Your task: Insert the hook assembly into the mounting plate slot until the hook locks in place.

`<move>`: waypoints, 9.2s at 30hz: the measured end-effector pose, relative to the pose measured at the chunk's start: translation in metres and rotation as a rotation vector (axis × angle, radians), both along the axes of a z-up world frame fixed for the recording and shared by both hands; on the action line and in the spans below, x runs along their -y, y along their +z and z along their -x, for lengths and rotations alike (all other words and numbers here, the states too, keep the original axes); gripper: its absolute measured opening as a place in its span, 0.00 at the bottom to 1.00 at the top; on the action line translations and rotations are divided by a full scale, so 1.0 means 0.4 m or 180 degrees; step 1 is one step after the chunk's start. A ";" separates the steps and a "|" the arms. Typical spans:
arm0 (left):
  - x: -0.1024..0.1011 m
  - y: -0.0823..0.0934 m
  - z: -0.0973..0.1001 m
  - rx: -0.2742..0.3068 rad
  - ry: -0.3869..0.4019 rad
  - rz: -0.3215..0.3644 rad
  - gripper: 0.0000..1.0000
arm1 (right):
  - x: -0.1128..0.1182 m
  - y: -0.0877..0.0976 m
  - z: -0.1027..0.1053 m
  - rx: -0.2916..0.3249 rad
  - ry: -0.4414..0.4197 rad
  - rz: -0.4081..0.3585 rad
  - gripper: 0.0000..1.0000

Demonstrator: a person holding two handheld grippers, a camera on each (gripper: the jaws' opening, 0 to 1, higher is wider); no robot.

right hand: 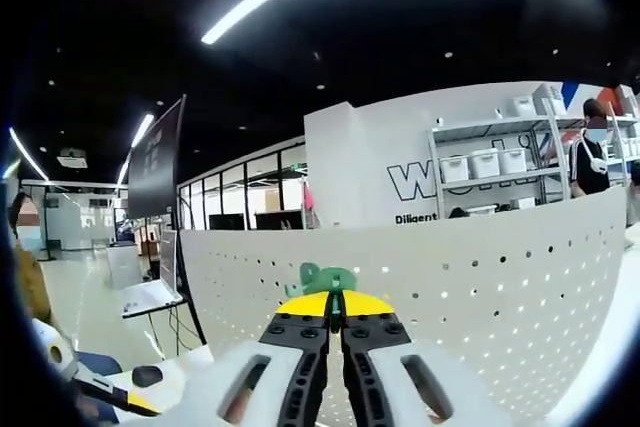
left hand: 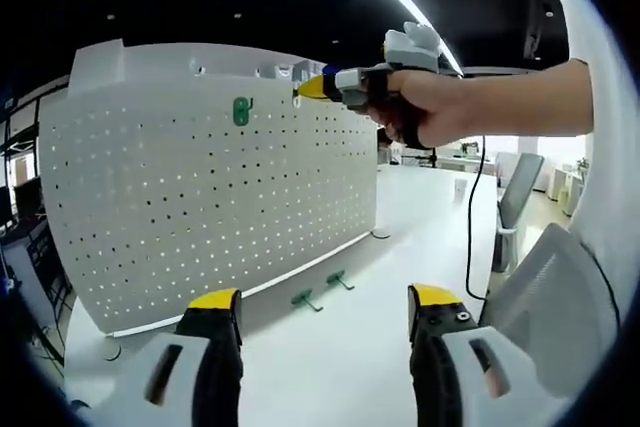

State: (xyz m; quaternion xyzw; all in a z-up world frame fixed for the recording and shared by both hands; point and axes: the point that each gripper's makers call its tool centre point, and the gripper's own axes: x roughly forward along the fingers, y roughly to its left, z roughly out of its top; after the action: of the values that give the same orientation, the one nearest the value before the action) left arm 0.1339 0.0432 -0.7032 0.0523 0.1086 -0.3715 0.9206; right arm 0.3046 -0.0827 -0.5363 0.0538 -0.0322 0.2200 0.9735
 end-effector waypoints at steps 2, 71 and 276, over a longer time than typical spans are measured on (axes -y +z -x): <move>-0.003 -0.005 0.001 -0.0022 0.0004 -0.0006 0.70 | 0.000 0.003 -0.005 0.0010 -0.0014 0.0014 0.00; -0.031 -0.071 0.007 -0.0326 0.0030 -0.0036 0.68 | -0.024 -0.029 -0.137 0.0007 -0.0258 0.0330 0.00; -0.022 -0.095 0.017 -0.0409 -0.0012 -0.0077 0.69 | 0.130 -0.455 0.325 -0.0750 0.0703 0.0788 0.60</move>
State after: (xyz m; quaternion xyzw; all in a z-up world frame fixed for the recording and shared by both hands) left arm 0.1270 0.0519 -0.7413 0.0397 0.1719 -0.3744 0.9103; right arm 0.1744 -0.1345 -0.7183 -0.0378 0.1154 0.3199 0.9396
